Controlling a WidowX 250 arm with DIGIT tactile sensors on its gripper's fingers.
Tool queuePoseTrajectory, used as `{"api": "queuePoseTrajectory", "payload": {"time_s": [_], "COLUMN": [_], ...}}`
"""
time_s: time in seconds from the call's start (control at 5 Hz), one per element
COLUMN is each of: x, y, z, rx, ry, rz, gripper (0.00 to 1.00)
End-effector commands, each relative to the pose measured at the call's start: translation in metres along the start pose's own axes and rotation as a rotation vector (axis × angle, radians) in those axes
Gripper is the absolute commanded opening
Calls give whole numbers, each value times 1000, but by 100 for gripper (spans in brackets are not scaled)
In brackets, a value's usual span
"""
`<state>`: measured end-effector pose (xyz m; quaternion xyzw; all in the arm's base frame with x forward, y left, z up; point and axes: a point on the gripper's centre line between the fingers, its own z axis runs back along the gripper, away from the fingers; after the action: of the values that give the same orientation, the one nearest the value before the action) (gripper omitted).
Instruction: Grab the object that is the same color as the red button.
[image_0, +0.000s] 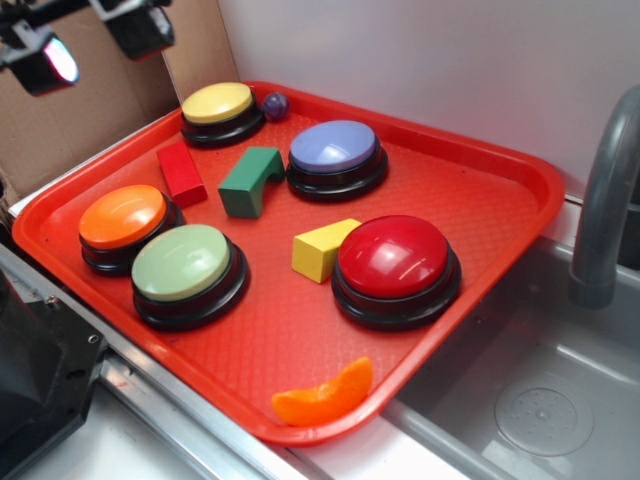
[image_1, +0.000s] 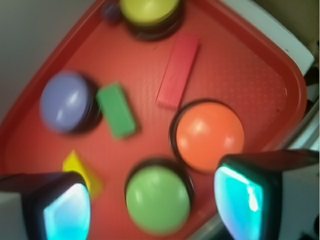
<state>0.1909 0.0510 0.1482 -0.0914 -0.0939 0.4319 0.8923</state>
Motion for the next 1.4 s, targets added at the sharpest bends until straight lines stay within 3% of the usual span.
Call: {"api": "queuePoseTrajectory", "payload": {"time_s": [0.0, 0.4, 1.0, 1.2], "x": [48, 78, 96, 95], "y": [16, 22, 30, 28], "z": [-42, -91, -130, -132], "rx": [12, 116, 76, 74], "ry": [-118, -152, -109, -104], "rz": [202, 288, 277, 251], "gripper": [100, 100, 100, 54]}}
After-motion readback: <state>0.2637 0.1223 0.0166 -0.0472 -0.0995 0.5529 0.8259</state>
